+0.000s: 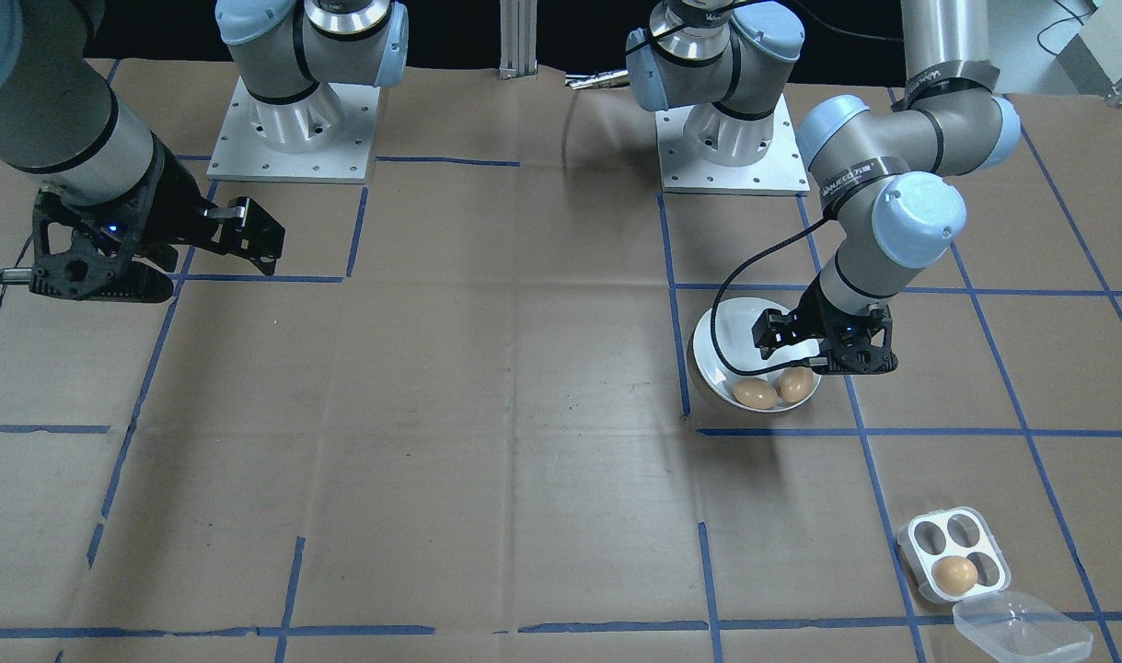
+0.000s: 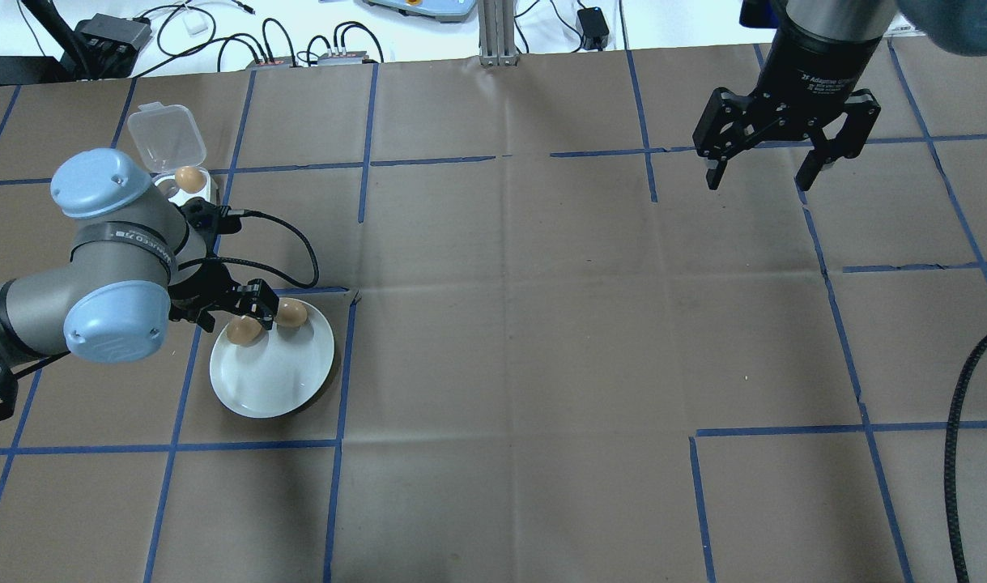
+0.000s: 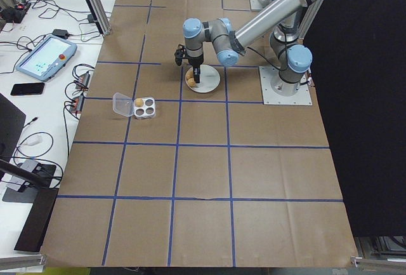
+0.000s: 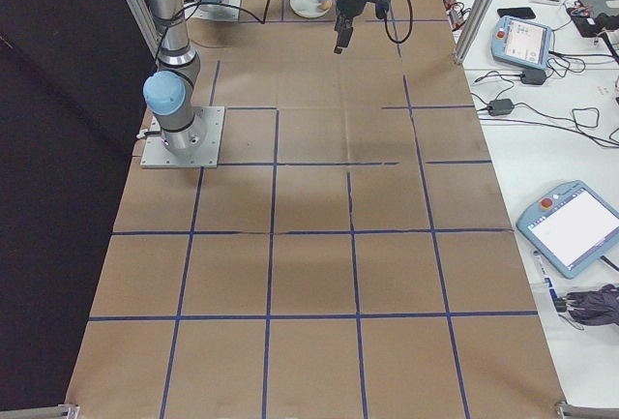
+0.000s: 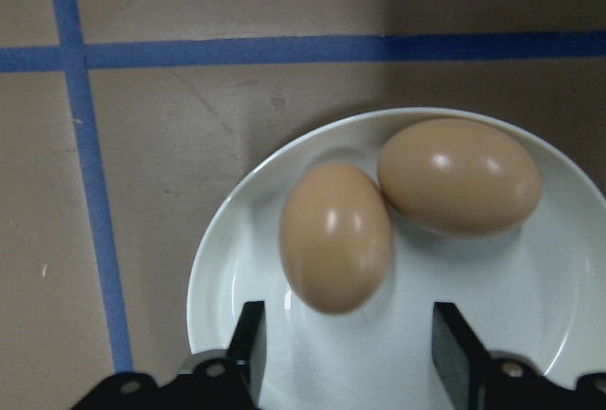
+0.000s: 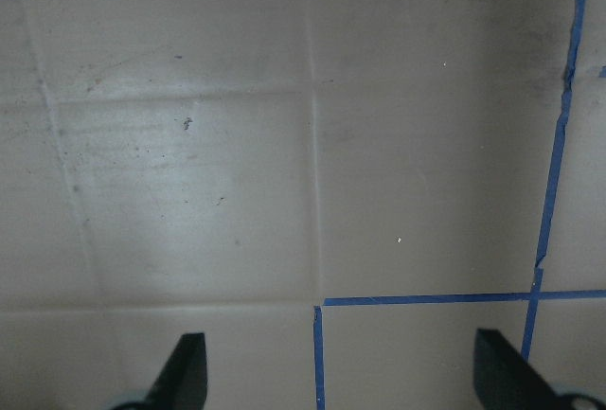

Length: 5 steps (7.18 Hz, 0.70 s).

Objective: Place egg on plate

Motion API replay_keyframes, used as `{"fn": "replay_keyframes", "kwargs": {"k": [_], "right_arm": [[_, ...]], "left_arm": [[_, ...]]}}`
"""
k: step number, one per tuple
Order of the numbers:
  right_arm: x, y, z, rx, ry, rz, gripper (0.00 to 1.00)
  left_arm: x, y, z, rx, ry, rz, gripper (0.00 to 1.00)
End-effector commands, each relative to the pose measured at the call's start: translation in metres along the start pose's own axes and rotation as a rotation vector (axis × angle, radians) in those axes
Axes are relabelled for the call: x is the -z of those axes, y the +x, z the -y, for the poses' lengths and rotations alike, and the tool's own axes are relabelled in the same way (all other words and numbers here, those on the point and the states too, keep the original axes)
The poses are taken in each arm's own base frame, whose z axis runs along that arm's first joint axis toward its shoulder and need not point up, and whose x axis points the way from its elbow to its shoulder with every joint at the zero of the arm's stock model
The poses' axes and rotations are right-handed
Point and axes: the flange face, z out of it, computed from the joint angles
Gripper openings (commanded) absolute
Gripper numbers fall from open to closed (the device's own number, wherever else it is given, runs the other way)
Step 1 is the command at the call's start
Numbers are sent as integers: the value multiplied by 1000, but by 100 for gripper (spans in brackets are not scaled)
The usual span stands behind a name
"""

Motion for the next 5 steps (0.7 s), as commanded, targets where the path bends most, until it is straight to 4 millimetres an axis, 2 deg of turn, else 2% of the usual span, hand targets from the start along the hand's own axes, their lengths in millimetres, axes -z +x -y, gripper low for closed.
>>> {"fn": "replay_keyframes", "kwargs": {"k": [1,2,3,4,5], "right_arm": [[0,0,0,0,1,-1,100],[0,0,0,0,1,-1,100],[0,0,0,0,1,1,100],[0,0,0,0,1,-1,100],[0,0,0,0,1,-1,100]], "left_arm": [[69,-9,27,77,-16,-3,100],[95,-19,46,140,5,-1,100],[103,-25,63,142,32,6,100],[105,-40,83,121,45,9,100],[101,-71,120,113,54,7,100]]}}
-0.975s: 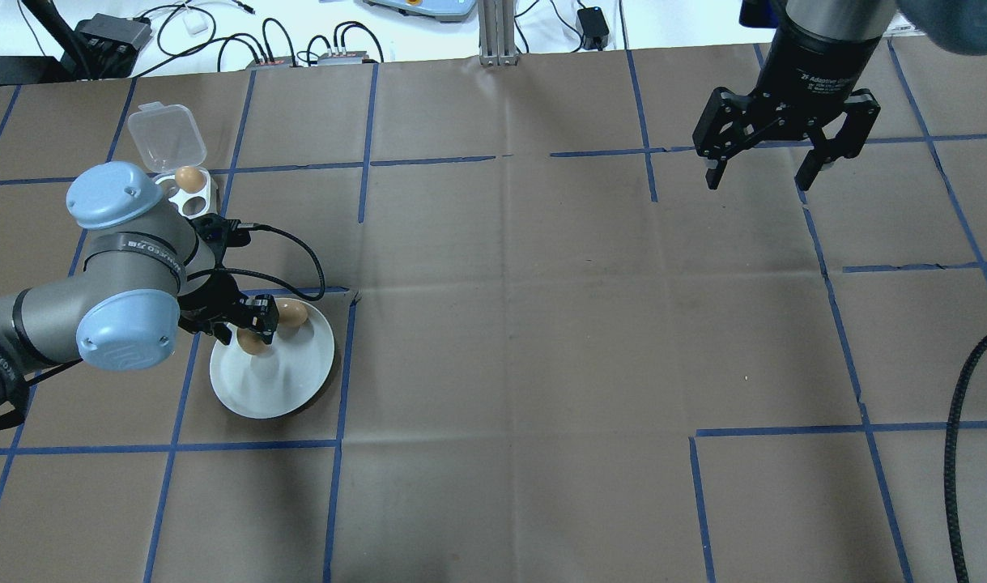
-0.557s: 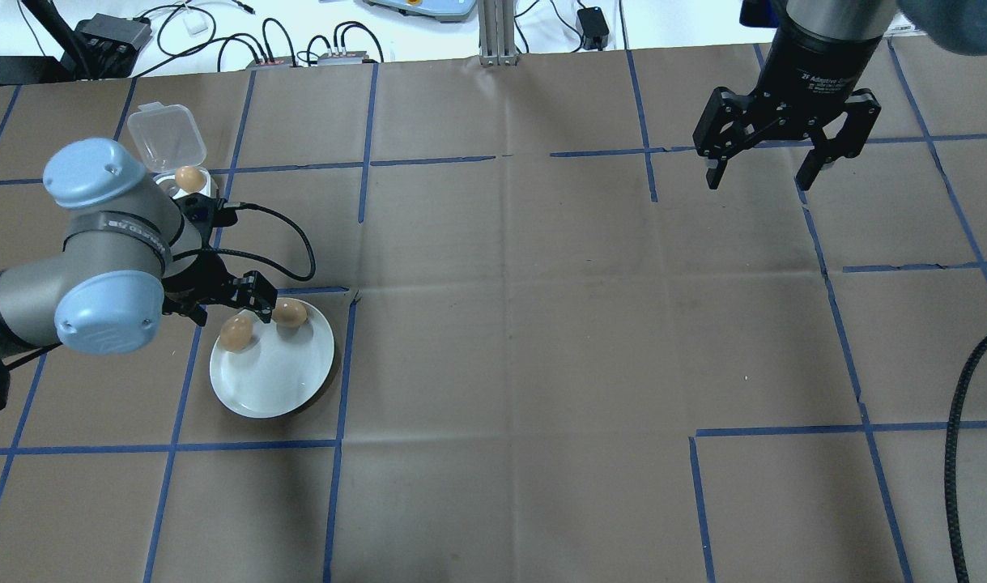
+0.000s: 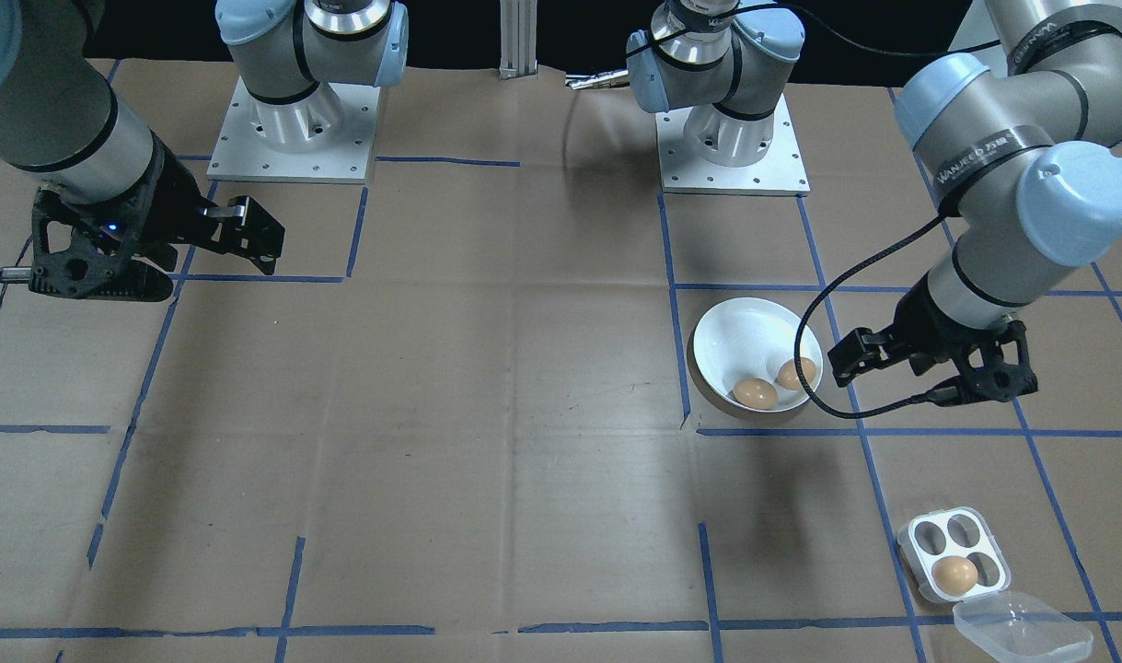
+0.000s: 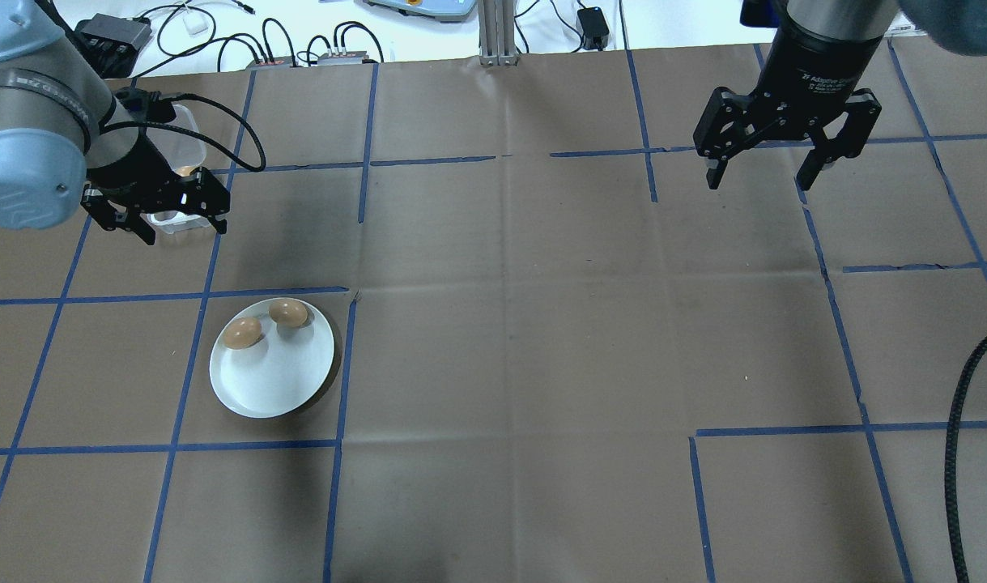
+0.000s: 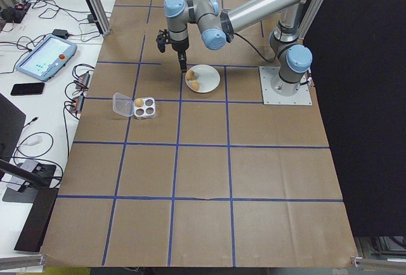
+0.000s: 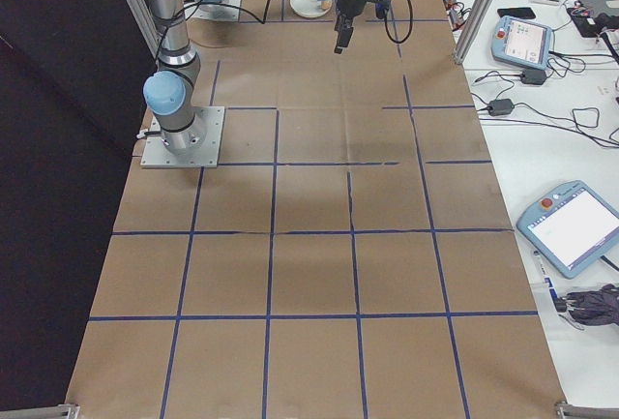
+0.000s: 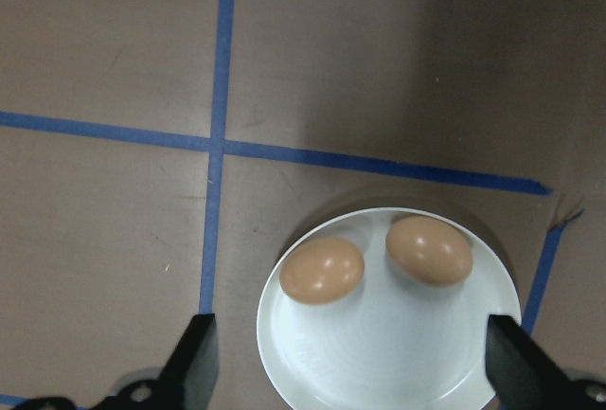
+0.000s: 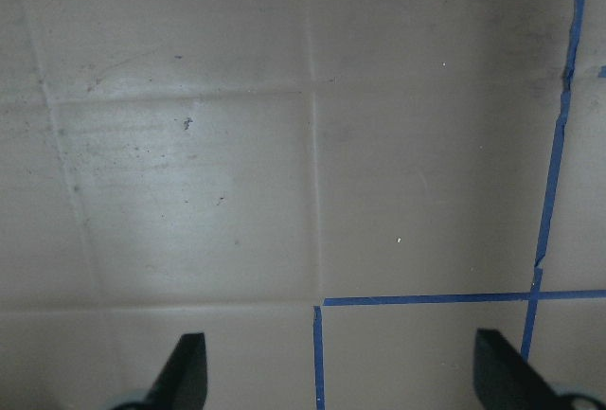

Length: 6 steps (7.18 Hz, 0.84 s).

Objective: Place egg on plate

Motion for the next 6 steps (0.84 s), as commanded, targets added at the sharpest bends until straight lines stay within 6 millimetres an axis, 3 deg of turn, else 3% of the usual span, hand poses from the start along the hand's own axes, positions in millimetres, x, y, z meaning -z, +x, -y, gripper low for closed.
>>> {"fn": "replay_keyframes", "kwargs": {"k": [1,2,3,4,6], "right_arm": [[0,0,0,0,0,0,100],[0,0,0,0,0,1,100],[0,0,0,0,0,0,100],[0,0,0,0,0,1,100],[0,0,0,0,0,1,100]], "left_arm": [[-2,-60,90,17,56,7,100],[-9,-89,138,3,84,15,100],[-35,-101,170,-61,80,6,100],[-67,-102,181,-82,56,-32,98],[-105,-97,191,-88,47,-37,97]]}}
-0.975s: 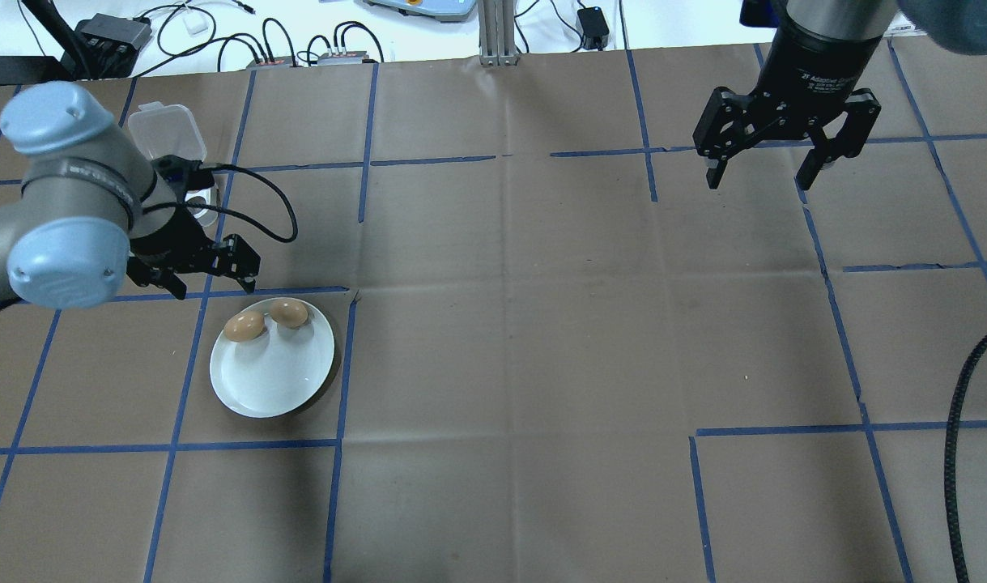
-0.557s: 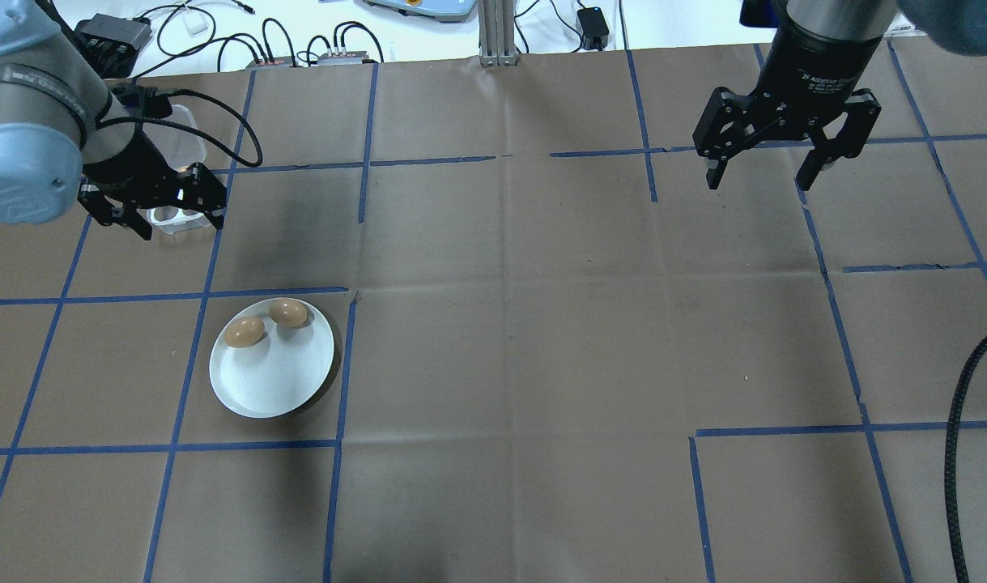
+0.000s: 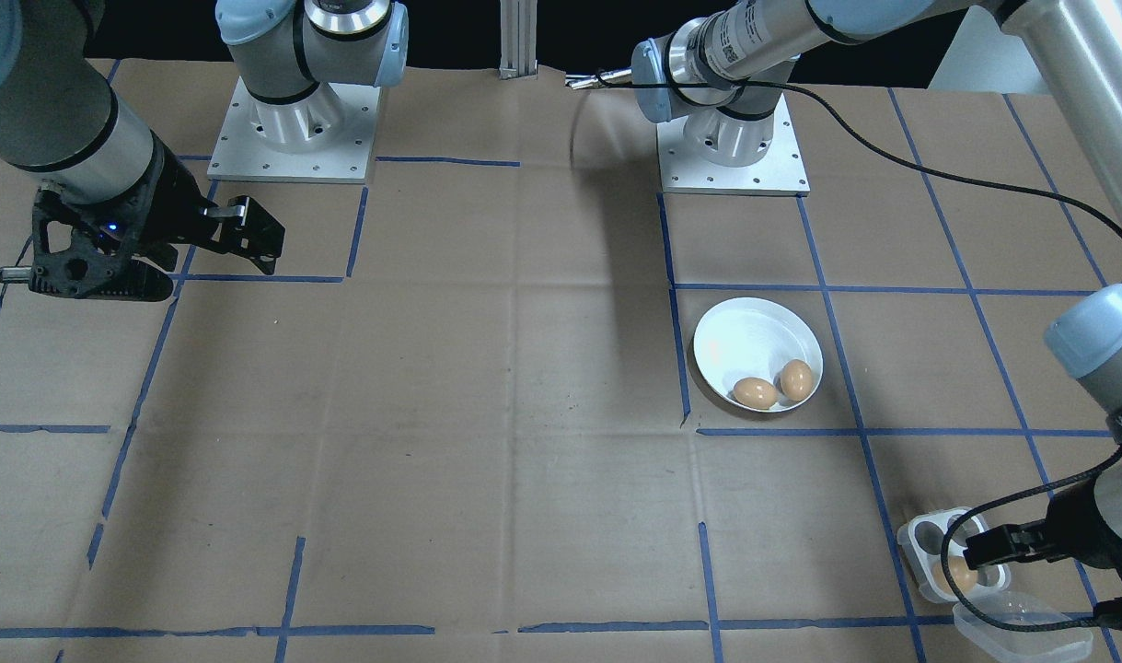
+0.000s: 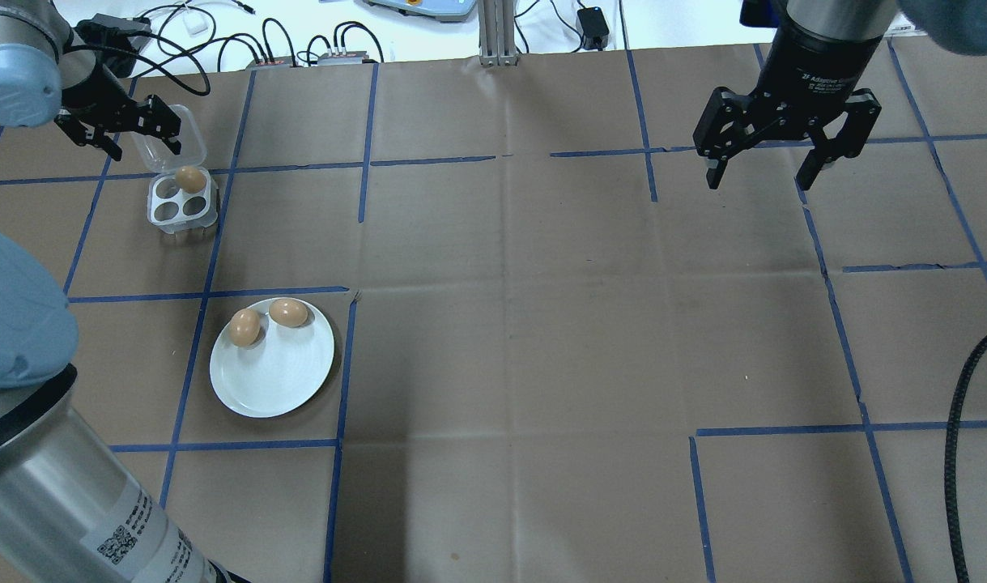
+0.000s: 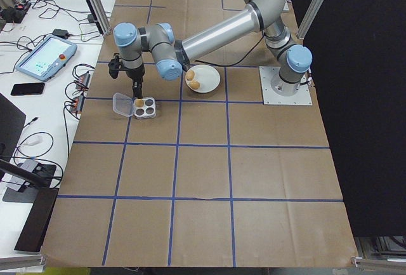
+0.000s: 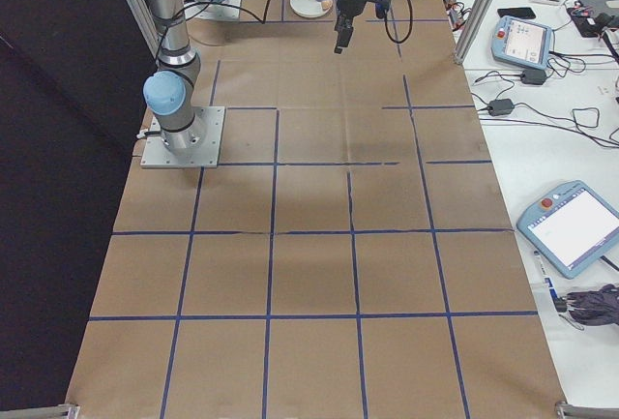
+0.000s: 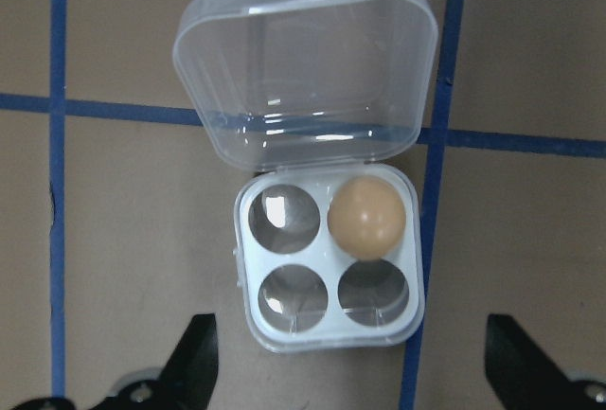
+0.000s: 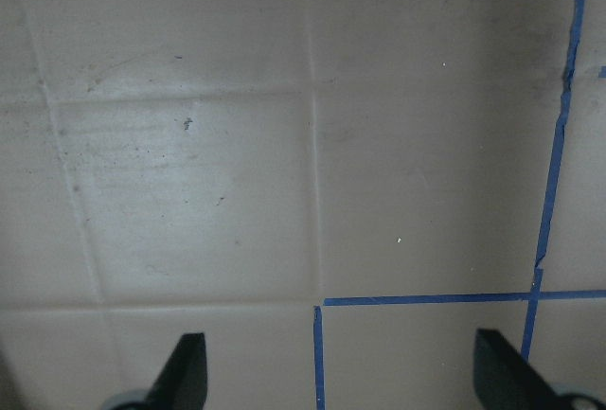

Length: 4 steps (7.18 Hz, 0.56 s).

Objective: Place egg on plate

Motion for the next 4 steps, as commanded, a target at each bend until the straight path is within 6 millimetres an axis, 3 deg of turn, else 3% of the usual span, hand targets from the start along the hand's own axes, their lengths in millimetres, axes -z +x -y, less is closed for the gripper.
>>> {"fn": "replay_keyframes", "kwargs": {"k": [1,2,3,4], "right_arm": [[0,0,0,0,0,1,100],[-1,0,1,0,-1,1,100],[0,0,0,0,0,1,100],[0,0,0,0,0,1,100]], "left_arm": [[-45,5,8,-14,-35,-18,96],[-48,9,9,-19,-38,-22,93],[-50,10,9,-17,-40,-23,79],[-50,10,9,-19,-40,-23,72]]}}
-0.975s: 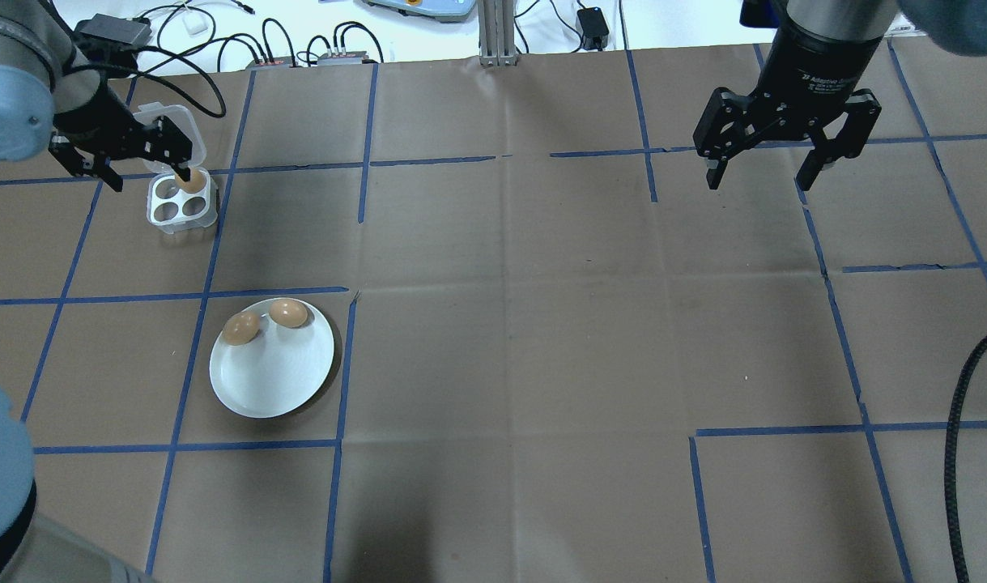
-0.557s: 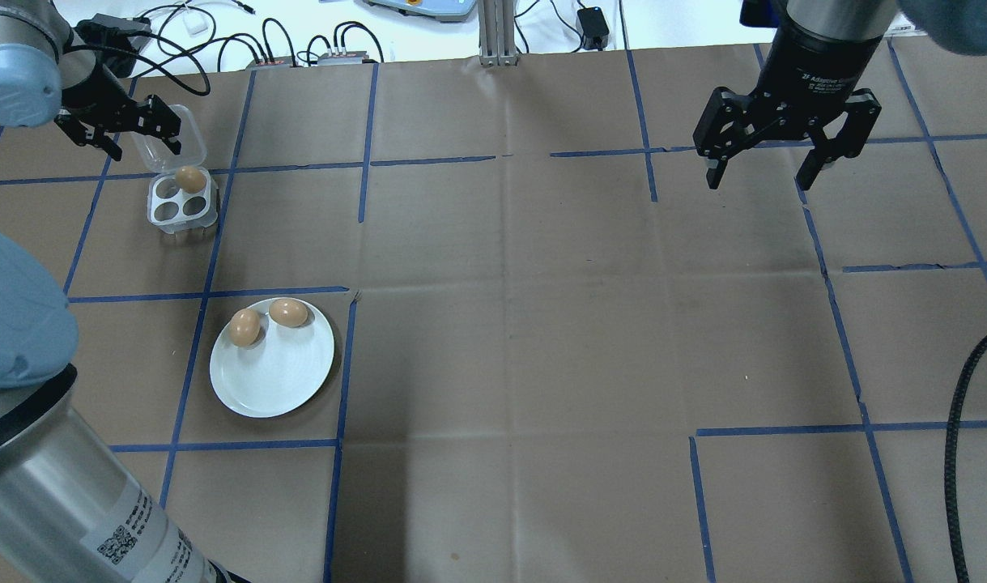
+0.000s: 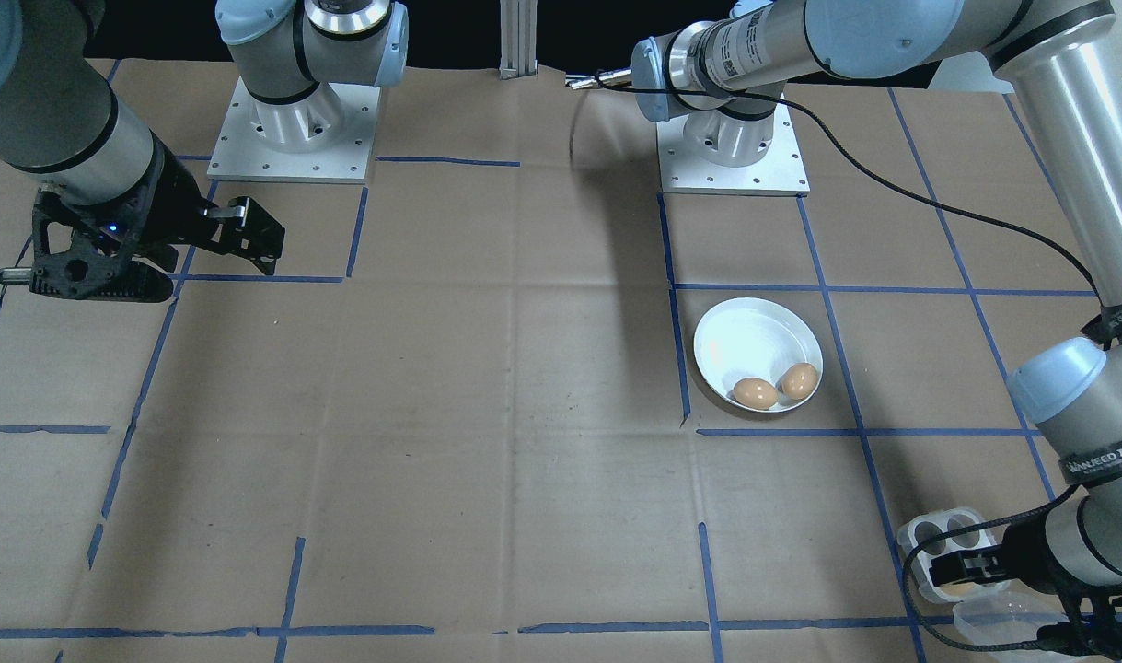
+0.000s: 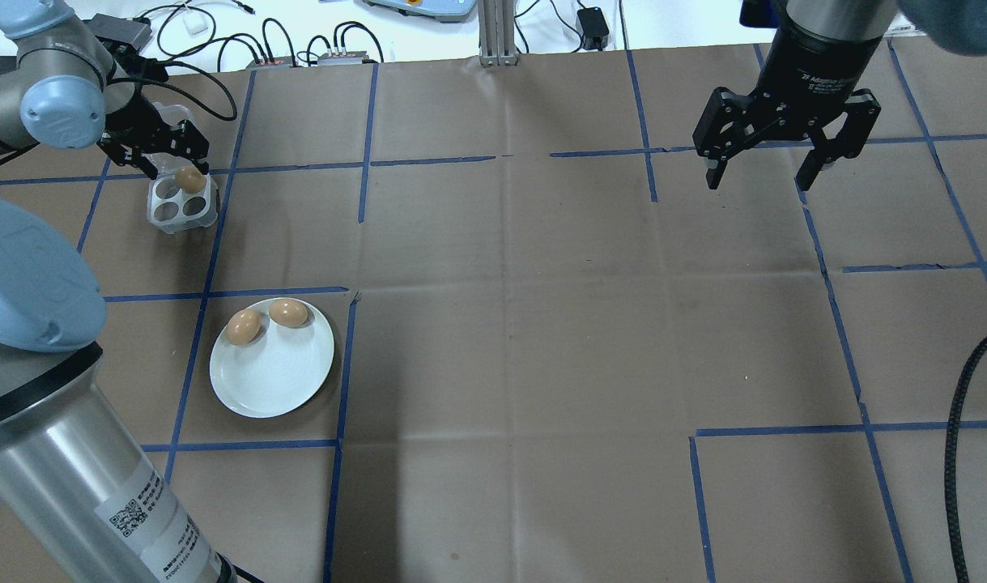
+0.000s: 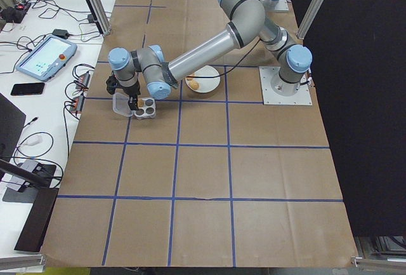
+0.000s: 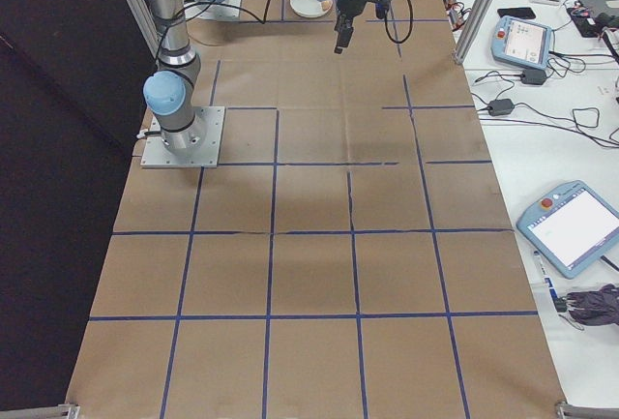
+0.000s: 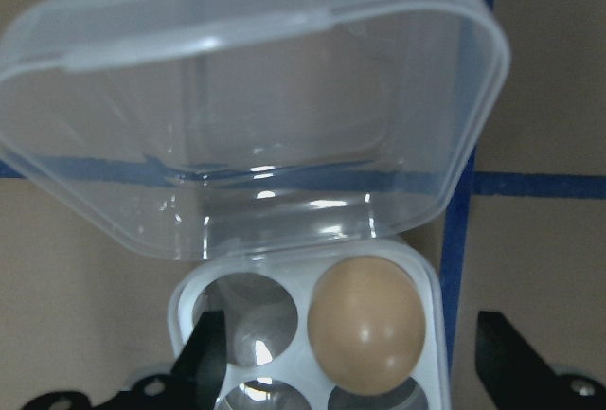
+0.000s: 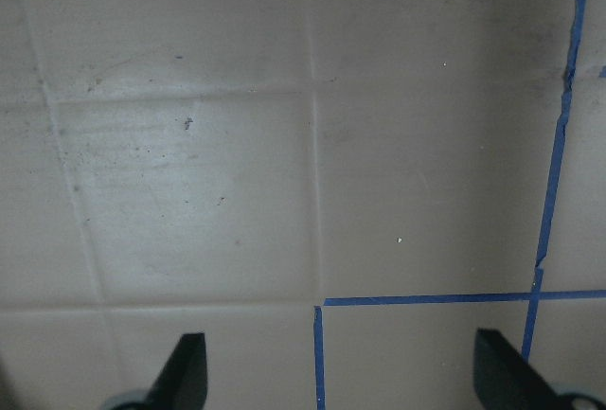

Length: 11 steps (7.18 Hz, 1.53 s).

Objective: Place egg on plate

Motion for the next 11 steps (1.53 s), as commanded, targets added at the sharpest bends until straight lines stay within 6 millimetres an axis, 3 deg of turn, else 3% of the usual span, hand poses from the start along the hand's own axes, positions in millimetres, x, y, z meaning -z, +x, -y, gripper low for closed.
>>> {"fn": "replay_keyframes", "kwargs": {"k": [1,3,7,9,11], "right_arm": [[-1,0,0,0,-1,-1,100],[0,0,0,0,0,-2,100],[0,0,0,0,0,-2,100],[0,0,0,0,0,-2,100],[0,0,0,0,0,-2,100]], "left_arm": [[-1,1,1,-1,0,0,69],[-2,0,0,2,-3,-2,68],[-1,1,0,2,-8,-2,35],[34,5,-8,-3,-9,6,34],[96,20,-41,5,-69,-16,34]]}}
